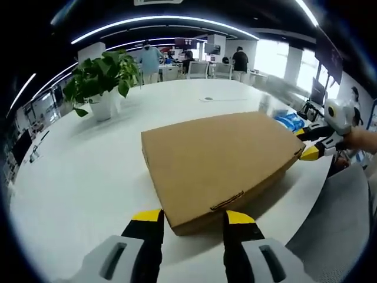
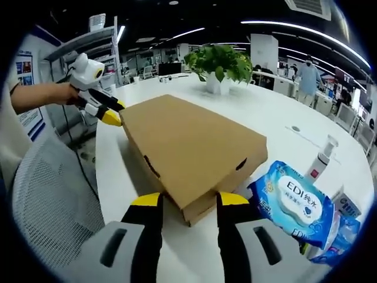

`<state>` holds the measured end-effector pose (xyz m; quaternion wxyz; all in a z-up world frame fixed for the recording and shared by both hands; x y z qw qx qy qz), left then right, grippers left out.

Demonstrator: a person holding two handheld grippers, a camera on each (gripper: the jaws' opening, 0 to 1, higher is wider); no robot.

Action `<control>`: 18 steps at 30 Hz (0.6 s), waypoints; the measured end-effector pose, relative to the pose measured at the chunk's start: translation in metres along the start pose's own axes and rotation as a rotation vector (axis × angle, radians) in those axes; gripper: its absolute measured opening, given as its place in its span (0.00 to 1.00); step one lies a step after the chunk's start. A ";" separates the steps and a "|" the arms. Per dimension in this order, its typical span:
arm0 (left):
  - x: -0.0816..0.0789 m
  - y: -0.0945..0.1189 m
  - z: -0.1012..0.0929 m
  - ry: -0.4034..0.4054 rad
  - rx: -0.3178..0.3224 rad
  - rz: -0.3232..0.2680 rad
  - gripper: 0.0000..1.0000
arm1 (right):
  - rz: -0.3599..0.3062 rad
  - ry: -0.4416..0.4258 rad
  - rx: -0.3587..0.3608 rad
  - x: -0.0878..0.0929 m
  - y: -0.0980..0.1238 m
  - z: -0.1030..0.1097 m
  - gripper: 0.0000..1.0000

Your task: Operate the shoe box by opening the lid, removing the specified soft item, and placing it in the target area until the item is outside and the box remains undamaged.

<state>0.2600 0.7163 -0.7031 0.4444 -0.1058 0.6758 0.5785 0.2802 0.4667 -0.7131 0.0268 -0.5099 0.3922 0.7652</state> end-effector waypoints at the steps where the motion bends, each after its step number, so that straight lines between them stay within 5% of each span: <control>1: -0.001 -0.001 0.001 0.001 -0.001 0.000 0.40 | -0.001 0.002 0.000 -0.002 -0.002 -0.002 0.33; 18: -0.019 -0.022 0.015 -0.012 0.001 0.010 0.39 | 0.002 0.007 0.007 -0.017 -0.015 -0.026 0.34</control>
Point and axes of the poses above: the point that each gripper's makers call its tool centre point, and the gripper's own axes: y roughly backward along the fingers, z roughly to its left, x roughly out of its underside, the point moved 1 cm from there along y, roughly backward along the fingers, and after that the axes turned 9 degrees about -y, right-handed, at the moved point
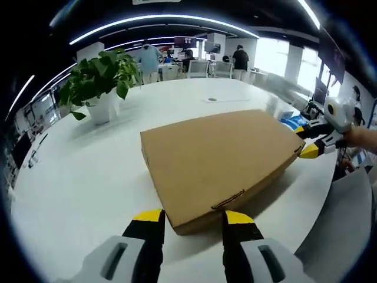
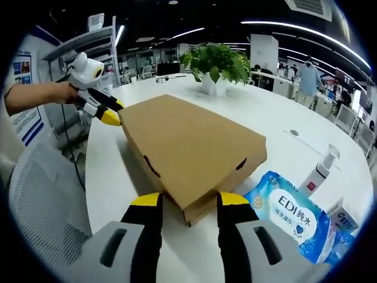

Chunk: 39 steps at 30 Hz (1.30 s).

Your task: Operate the shoe box by opening the lid, removing the specified soft item, and placing it in the target area until the item is outside and the box remains undamaged.

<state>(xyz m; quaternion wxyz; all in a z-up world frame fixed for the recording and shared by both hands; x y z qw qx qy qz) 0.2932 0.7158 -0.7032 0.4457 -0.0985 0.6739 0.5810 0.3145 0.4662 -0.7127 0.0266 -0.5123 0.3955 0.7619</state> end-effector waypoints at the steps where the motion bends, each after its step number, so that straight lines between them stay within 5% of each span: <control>1: -0.001 -0.001 0.001 -0.001 0.001 0.000 0.39 | 0.001 0.001 0.002 -0.001 -0.001 -0.002 0.34; 27: -0.031 -0.034 0.016 -0.038 0.022 0.000 0.38 | 0.010 -0.004 0.043 -0.016 -0.012 -0.036 0.34; 39: -0.033 -0.036 0.018 -0.048 0.026 0.000 0.38 | 0.017 0.001 0.047 -0.018 -0.014 -0.040 0.34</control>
Point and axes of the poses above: the point that each gripper's makers call its tool centre point, and the gripper's own axes: y roughly backward along the fingers, z roughly to its left, x roughly out of its underside, the point moved 1 cm from there along y, roughly backward along the fingers, and after that the axes turned 9 degrees about -y, right-handed, at the moved point
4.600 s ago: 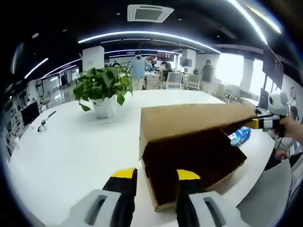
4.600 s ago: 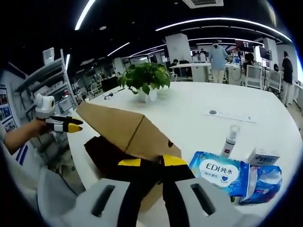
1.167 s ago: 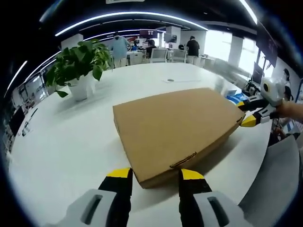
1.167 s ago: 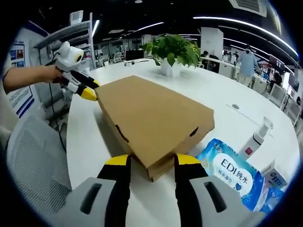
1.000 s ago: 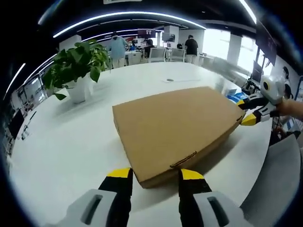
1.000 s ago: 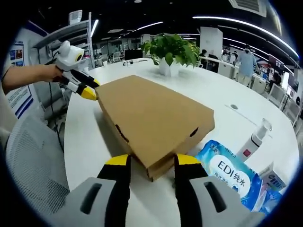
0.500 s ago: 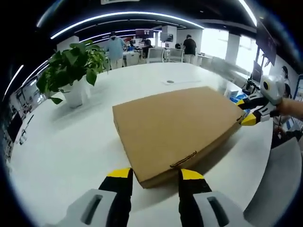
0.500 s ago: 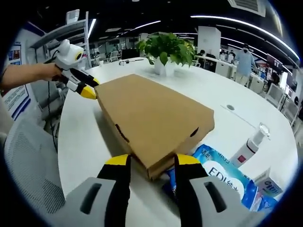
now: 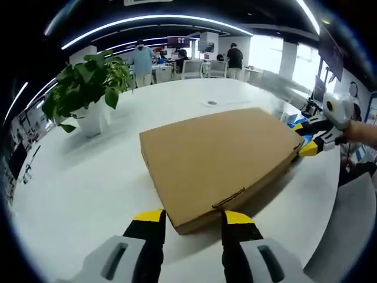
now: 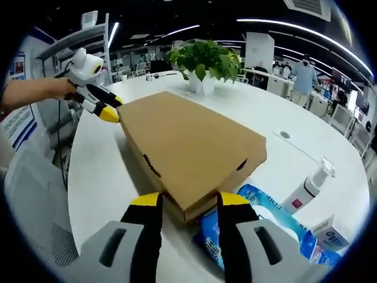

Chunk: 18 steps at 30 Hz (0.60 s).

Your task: Operate the shoe box by opening the lid, removing the specified soft item, and placing it in the target area until the item is outside and the box remains undamaged.

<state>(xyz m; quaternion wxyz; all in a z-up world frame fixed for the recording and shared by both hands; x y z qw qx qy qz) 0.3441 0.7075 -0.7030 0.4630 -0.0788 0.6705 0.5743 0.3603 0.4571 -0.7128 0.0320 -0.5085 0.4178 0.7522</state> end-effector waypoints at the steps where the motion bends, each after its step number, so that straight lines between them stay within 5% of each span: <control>1: 0.000 0.000 0.000 -0.001 -0.001 0.001 0.38 | 0.001 0.001 0.001 0.000 0.000 0.000 0.34; 18: -0.004 0.006 0.002 -0.008 -0.026 -0.017 0.40 | -0.011 -0.001 0.013 -0.005 0.005 -0.002 0.34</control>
Point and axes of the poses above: the point that each gripper's makers call its tool centre point, and the gripper's own axes: y roughly backward along the fingers, z roughly to its left, x roughly out of its underside, the point moved 1 cm from there along y, roughly backward along the fingers, and after that the axes turned 9 degrees about -y, right-handed, at the moved point
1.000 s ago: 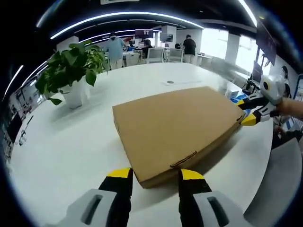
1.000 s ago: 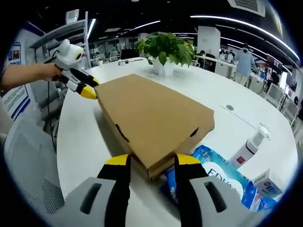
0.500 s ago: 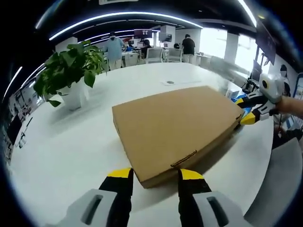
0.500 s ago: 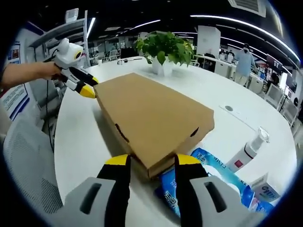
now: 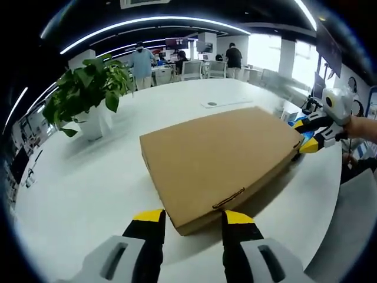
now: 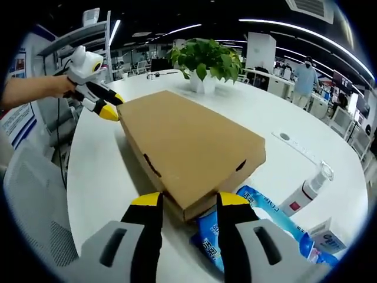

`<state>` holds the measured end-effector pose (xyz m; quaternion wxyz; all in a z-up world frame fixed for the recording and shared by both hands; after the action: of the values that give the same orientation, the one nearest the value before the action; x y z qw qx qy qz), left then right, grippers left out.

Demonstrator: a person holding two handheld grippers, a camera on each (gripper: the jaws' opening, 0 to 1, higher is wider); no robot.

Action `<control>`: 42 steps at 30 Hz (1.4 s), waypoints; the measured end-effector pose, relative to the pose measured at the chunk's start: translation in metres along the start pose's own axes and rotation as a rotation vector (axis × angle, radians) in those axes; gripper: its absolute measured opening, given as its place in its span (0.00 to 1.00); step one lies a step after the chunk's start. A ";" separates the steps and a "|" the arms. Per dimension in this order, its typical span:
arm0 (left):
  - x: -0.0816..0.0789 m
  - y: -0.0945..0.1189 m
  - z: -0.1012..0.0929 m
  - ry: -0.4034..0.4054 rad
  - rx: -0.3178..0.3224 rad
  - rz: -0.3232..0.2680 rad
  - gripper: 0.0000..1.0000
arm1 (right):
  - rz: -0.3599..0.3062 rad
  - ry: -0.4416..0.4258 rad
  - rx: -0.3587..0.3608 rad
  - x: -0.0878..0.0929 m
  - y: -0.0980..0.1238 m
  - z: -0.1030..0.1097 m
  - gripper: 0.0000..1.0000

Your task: Operate the shoe box by opening the lid, removing the specified soft item, and placing it in the target area until the item is outside and the box remains undamaged.

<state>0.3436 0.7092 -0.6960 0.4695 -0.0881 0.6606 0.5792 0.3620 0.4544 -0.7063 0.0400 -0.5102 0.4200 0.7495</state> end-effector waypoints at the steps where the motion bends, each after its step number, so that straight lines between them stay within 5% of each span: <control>1: 0.000 0.001 0.000 0.000 -0.004 -0.004 0.40 | 0.000 -0.004 0.002 0.000 0.001 0.000 0.35; 19: -0.002 0.036 -0.004 0.031 -0.090 -0.089 0.58 | -0.064 -0.038 0.096 0.003 0.052 -0.021 0.52; 42: -0.013 0.071 -0.078 0.020 -0.036 -0.195 0.85 | -0.117 -0.112 0.242 0.042 0.141 -0.032 0.78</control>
<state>0.2636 0.6599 -0.6470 0.5156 -0.1660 0.6430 0.5415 0.2965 0.3268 -0.6609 0.1681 -0.4826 0.4740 0.7170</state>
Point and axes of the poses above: the point that each gripper's makers call its tool centre point, and the gripper's own axes: y roughly backward along the fingers, z roughly to its left, x roughly out of its underside, the point moved 1 cm from there along y, roughly backward along the fingers, and after that the axes turned 9 degrees about -y, right-handed, at the moved point
